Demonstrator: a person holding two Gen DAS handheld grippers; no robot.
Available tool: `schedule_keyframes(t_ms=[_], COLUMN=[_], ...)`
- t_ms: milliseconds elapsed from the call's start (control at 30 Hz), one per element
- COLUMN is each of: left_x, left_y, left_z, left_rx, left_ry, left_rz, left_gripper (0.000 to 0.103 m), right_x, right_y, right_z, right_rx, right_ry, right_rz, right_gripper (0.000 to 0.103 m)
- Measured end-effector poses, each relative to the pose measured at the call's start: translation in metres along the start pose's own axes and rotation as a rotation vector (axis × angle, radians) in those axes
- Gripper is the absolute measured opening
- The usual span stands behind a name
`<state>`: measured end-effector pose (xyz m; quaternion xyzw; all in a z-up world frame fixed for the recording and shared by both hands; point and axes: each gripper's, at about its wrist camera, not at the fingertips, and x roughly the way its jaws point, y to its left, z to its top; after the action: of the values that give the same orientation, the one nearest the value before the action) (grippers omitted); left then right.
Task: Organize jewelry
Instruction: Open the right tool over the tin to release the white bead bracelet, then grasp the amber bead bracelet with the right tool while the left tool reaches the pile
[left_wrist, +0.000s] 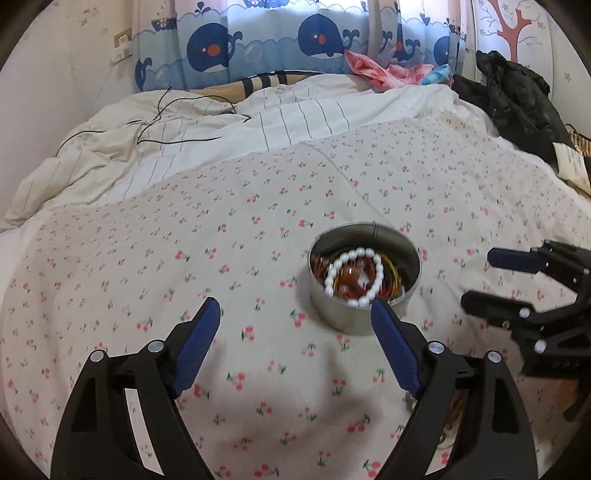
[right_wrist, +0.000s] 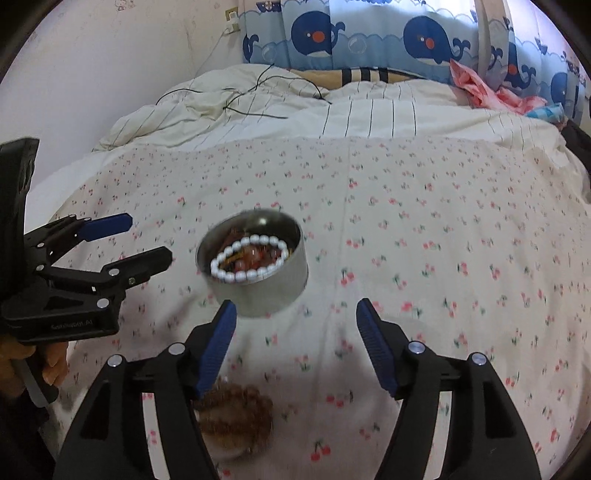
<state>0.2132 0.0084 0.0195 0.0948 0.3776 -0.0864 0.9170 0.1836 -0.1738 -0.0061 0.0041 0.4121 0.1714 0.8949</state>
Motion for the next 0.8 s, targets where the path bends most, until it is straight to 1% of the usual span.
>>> schedule_keyframes(t_ms=[100,200,433,667,800], left_x=[0.001,0.004,0.002,-0.002,-0.002], left_y=[-0.001,-0.008,-0.018,-0.023,-0.024], left_z=[-0.009,-0.012,-0.012,-0.013,-0.013], left_rx=[-0.008,0.025,0.056,0.079,0.077], left_ry=[0.005,0.012,0.005,0.003,0.005], left_rz=[0.004,0.020,0.005,-0.001,-0.008], left_gripper=[0.082,0.082,0.083,0.083,0.084], right_x=[0.004,0.007,0.015,0.017,0.018], right_y=[0.003,0.009,0.019,0.010,0.007], right_z=[0.000,-0.002,-0.009,-0.009,-0.011], right_rx=[-0.008,-0.038,-0.096,-0.075,-0.111], right_ry=[0.009,0.026,0.067,0.113,0.157], right_rz=[0.009,0.011,0.020,0.088,0.112], right_gripper=[0.066,0.069,0.070,0.071,0.073])
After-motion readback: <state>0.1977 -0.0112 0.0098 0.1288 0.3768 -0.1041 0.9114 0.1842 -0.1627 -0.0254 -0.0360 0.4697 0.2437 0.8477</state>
